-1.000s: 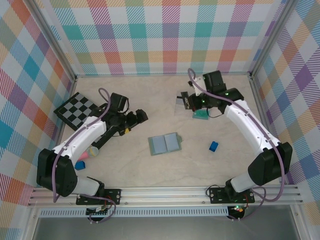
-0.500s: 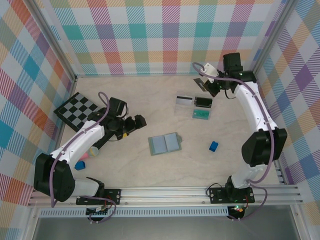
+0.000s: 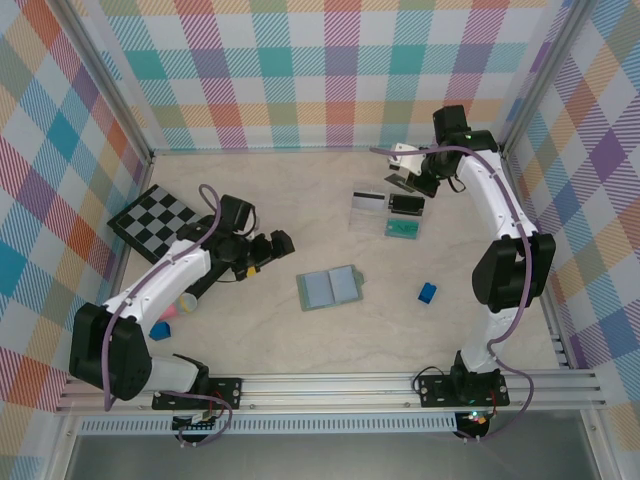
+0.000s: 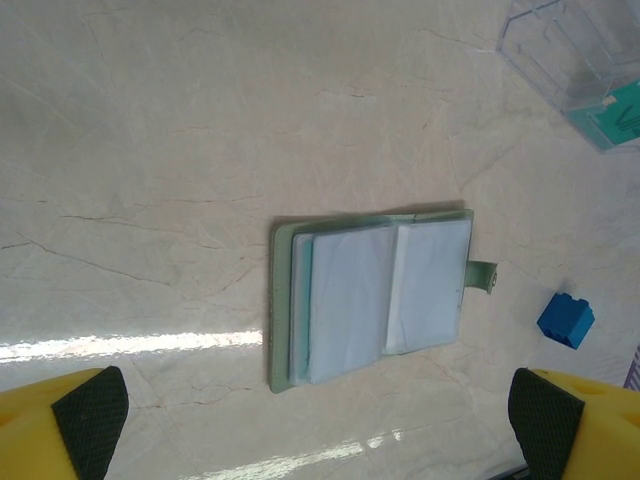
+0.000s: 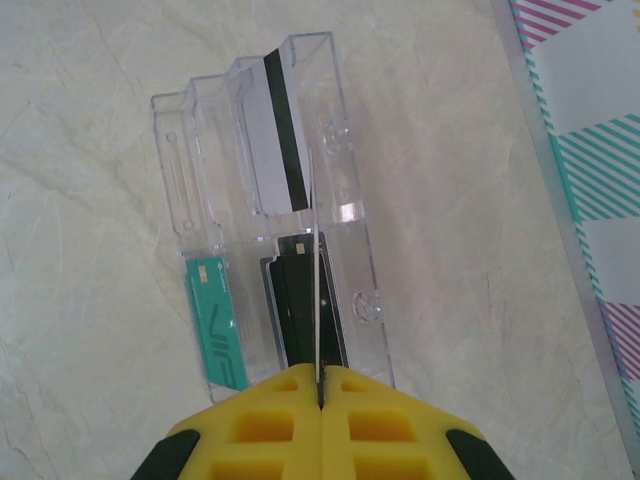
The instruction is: Take the credit cards out of the card holder
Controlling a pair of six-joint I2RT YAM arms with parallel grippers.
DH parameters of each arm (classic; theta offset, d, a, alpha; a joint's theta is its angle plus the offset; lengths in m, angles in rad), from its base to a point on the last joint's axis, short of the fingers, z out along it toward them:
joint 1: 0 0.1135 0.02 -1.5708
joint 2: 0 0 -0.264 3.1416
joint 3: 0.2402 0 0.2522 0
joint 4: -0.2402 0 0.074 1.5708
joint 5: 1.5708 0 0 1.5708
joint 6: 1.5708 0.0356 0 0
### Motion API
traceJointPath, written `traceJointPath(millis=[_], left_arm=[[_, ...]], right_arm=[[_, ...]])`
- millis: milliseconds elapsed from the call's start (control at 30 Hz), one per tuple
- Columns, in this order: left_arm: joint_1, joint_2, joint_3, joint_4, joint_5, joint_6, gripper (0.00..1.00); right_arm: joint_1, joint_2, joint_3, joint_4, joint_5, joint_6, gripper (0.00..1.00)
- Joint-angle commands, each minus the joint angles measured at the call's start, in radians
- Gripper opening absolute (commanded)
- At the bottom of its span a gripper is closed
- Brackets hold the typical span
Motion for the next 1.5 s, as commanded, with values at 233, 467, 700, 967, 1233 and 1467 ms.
traceJointPath(millis=[233, 467, 700, 967, 1233, 1467], left_arm=[[0.018, 0.039, -0.012, 0.034, 0.051, -0.015, 1.0], [0.018, 0.054, -0.013, 0.036, 0.061, -0.017, 1.0], [0.018, 0.061, -0.015, 0.038, 0.064, -0.017, 1.0], [0.018, 0.072, -0.02, 0.049, 0.073, -0.021, 1.0], [0.017, 0.065, -0.027, 0.048, 0.071, -0.019, 1.0], [0.018, 0.058, -0.032, 0.064, 0.087, -0.023, 1.0]], right_arm=[[0.017, 0.052, -0.03, -0.041, 0.067, -0.093, 0.0], [0.033, 0.095, -0.025, -0.051, 0.091, -0.11, 0.0], [0.036, 0.132, -0.027, -0.02, 0.156, -0.118, 0.0], [0.036, 0.135, -0.052, 0.031, 0.208, -0.131, 0.0], [0.036, 0.152, -0.055, 0.039, 0.248, -0.136, 0.01], [0.039, 0.162, -0.062, 0.025, 0.252, -0.134, 0.04]])
